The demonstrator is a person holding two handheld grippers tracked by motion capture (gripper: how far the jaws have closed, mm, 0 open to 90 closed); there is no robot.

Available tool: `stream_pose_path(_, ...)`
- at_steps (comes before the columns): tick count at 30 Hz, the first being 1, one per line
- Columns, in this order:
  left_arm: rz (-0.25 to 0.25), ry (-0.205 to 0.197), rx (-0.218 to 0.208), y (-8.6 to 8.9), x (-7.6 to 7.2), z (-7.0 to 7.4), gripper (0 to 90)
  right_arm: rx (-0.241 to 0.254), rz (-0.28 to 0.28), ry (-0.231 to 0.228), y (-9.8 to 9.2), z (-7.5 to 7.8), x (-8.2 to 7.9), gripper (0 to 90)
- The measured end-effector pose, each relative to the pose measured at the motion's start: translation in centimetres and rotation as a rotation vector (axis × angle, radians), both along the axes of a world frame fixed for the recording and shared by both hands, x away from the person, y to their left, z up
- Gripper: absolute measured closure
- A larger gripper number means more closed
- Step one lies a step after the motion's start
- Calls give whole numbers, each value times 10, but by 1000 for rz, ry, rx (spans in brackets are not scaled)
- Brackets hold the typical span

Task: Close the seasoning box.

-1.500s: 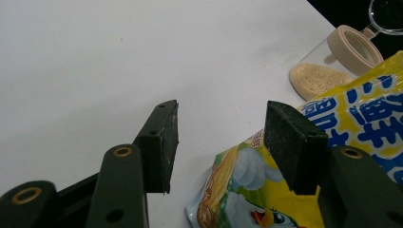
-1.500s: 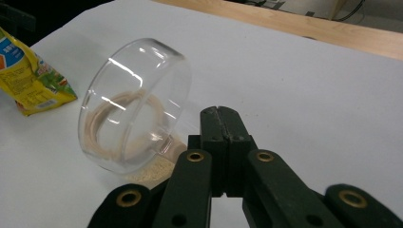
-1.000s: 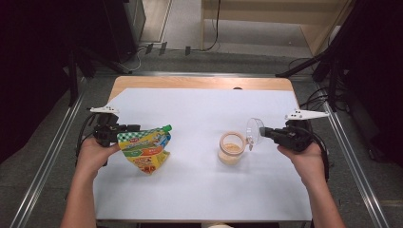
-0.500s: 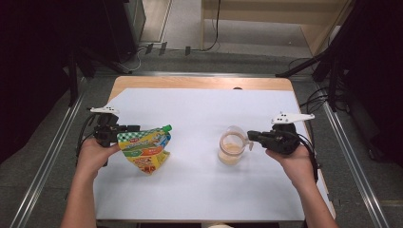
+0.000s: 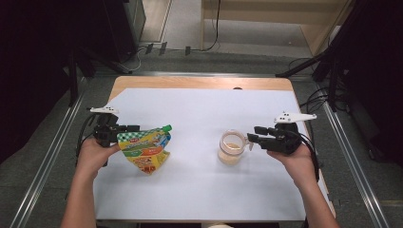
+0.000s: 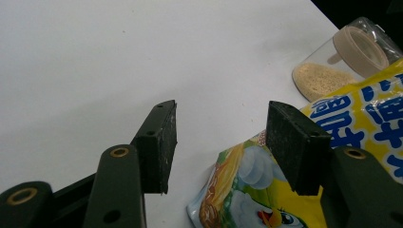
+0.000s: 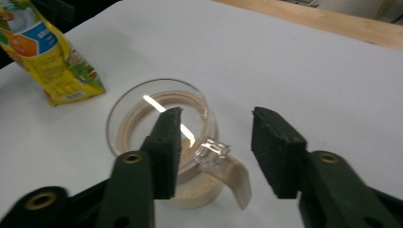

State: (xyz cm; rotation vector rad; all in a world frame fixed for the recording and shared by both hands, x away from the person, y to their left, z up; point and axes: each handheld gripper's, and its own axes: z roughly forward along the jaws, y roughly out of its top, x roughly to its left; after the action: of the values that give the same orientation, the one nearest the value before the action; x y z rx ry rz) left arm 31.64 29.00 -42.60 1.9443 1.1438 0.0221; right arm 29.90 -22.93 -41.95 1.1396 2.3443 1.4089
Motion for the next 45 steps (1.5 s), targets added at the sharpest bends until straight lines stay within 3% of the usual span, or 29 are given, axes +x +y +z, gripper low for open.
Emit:
stream_pose_path(8,2,3,0,0,0,0,447,38,-43,-17,-21,-9,6,441)
stream_pose_path(11,3,5,-1,0,1,-1,446,14,-79,-36,-29,-15,9,380)
stream_pose_path(18,5,11,6,0,1,-2,447,7,-116,-21,-40,-31,15,315)
stream_pose_path(24,2,13,3,0,2,-2,448,-26,-139,-21,-43,-46,19,305)
stream_pose_path(26,0,14,5,-1,2,-3,449,-38,-153,2,-43,-52,20,302)
stream_pose_path(30,1,18,11,-2,3,-4,449,-83,-123,26,-40,-61,24,235)
stream_pose_path(33,14,21,17,-3,3,-4,449,-107,-113,18,-39,-68,26,233)
stream_pose_path(45,55,-1,27,-3,3,-7,470,-98,-188,38,-52,-75,29,241)
